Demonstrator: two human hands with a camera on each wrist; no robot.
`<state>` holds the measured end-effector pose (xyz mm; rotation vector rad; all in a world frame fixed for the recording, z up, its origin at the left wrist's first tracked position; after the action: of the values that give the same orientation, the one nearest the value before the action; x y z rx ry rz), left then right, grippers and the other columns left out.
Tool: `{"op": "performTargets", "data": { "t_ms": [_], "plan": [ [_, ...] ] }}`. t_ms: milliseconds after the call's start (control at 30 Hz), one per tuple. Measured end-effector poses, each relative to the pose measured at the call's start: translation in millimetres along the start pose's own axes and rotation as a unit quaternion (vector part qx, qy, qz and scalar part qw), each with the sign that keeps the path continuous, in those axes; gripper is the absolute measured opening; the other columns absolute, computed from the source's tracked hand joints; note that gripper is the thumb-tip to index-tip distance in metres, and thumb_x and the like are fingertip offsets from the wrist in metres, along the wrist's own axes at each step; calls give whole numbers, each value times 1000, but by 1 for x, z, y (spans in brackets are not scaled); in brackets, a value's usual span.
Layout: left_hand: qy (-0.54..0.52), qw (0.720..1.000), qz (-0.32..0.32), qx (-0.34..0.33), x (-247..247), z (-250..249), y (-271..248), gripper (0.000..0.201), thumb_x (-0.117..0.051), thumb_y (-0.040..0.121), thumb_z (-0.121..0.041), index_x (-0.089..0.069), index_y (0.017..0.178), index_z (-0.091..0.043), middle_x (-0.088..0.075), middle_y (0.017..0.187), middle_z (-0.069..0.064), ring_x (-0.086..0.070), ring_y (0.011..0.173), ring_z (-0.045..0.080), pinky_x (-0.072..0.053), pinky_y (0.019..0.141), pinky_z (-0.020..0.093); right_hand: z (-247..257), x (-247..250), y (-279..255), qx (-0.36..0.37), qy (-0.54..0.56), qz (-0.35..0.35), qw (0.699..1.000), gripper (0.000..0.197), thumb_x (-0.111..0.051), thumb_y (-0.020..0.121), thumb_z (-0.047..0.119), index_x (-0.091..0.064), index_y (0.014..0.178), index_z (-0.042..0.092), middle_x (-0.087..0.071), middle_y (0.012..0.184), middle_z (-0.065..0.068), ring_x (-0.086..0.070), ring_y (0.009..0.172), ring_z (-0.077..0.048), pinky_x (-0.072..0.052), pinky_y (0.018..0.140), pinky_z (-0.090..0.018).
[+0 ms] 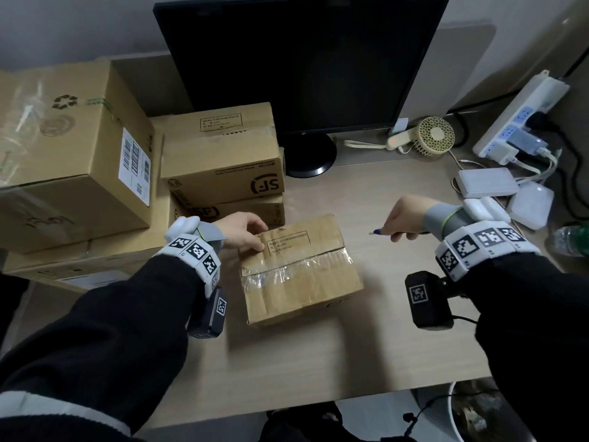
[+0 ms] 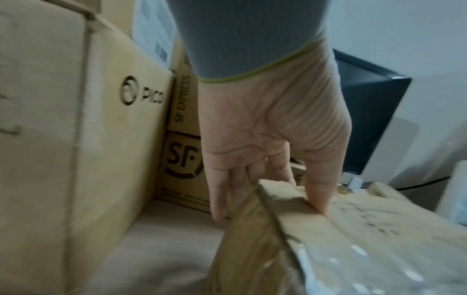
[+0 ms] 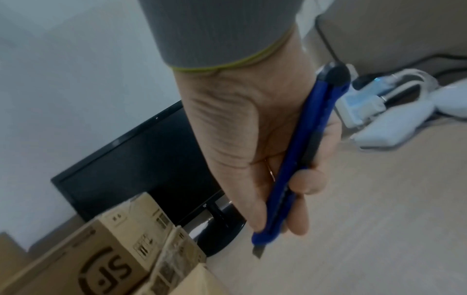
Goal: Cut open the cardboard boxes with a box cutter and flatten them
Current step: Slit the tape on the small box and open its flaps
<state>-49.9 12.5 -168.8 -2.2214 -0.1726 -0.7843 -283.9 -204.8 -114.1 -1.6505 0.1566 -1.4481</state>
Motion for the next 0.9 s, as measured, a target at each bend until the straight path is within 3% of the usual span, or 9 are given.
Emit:
{"op": "performTargets", "data": {
  "t_ms": [100, 200, 333, 433, 533, 633, 733, 833, 900],
  "plan": [
    [90, 994, -27, -53, -8, -27, 2, 58, -75, 77, -18, -51, 130, -20, -56, 123, -5, -59, 100, 15, -44, 84, 25, 11, -7, 0, 36, 102, -27, 994, 28, -50, 93, 28, -70, 96, 7, -72, 87, -1, -49, 57, -16, -35, 50, -22],
    [114, 987, -12, -112, -27, -54, 4, 84, -82, 70, -34, -40, 141, -16, -46, 141, 2, -46, 126, 17, -39, 104, 29, 33, -22, -3, 58, 171, -24, 983, 26, -50, 94, 34, -61, 94, 10, -64, 87, -2, -43, 56, -14, -30, 48, -23],
    [184, 974, -22, -130, -45, -67, 7, 101, -84, 63, -40, -31, 146, -18, -42, 140, 6, -42, 128, 22, -37, 104, 30, 48, -45, -5, 67, 178, 2, 982, 31, -59, 89, 41, -53, 94, 11, -47, 71, -1, -40, 56, -15, -29, 49, -24],
    [197, 968, -53, -147, -45, -70, 3, 93, -83, 63, -37, -39, 144, -21, -50, 134, 2, -47, 123, 20, -41, 100, 29, 50, -57, -6, 74, 138, 6, 988, 23, -59, 89, 29, -50, 99, 10, -46, 75, -2, -45, 69, -21, -31, 51, -24],
    [216, 959, -87, -161, -41, -73, -2, 79, -79, 62, -36, -49, 134, -23, -62, 117, -3, -59, 108, 19, -49, 87, 29, 50, -65, -7, 77, 116, 2, 990, 21, -60, 89, 25, -46, 96, 12, -45, 76, -1, -46, 80, -25, -32, 53, -25],
    [249, 952, -91, -155, -42, -76, -6, 67, -70, 71, -40, -45, 129, -15, -65, 101, 4, -63, 91, 25, -53, 77, 35, 48, -71, -5, 76, 129, -2, 989, 29, -61, 89, 27, -51, 110, 11, -51, 92, -4, -48, 86, -24, -38, 68, -27],
    [217, 966, -95, -104, -37, -75, -9, 46, -53, 86, -35, -46, 126, -14, -62, 103, 8, -57, 88, 27, -49, 75, 33, 41, -72, -3, 74, 185, -27, 980, 33, -60, 90, 25, -52, 119, 12, -53, 97, -4, -50, 86, -22, -37, 70, -26],
    [146, 979, -111, -92, -23, -70, -7, 33, -41, 93, -27, -58, 105, -2, -62, 102, 17, -56, 95, 32, -43, 80, 36, 37, -70, 1, 69, 207, -63, 974, 31, -61, 89, 23, -56, 118, 15, -55, 96, -2, -52, 85, -20, -37, 61, -25],
    [125, 982, -114, -88, -13, -68, -6, 26, -42, 95, -18, -58, 93, 2, -60, 93, 18, -55, 89, 30, -38, 72, 35, 38, -70, 4, 65, 206, -88, 972, 29, -59, 89, 20, -58, 117, 15, -57, 96, -1, -53, 86, -20, -38, 64, -24]
  ]
}}
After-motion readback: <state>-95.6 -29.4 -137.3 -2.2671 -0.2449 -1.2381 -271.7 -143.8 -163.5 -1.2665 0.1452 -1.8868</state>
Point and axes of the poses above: each hand's wrist, its own y-axis towards the middle knuckle, its own x-axis out of the back of the hand, z = x × y, the point moved 1 cm from there along y, towards the middle knuckle
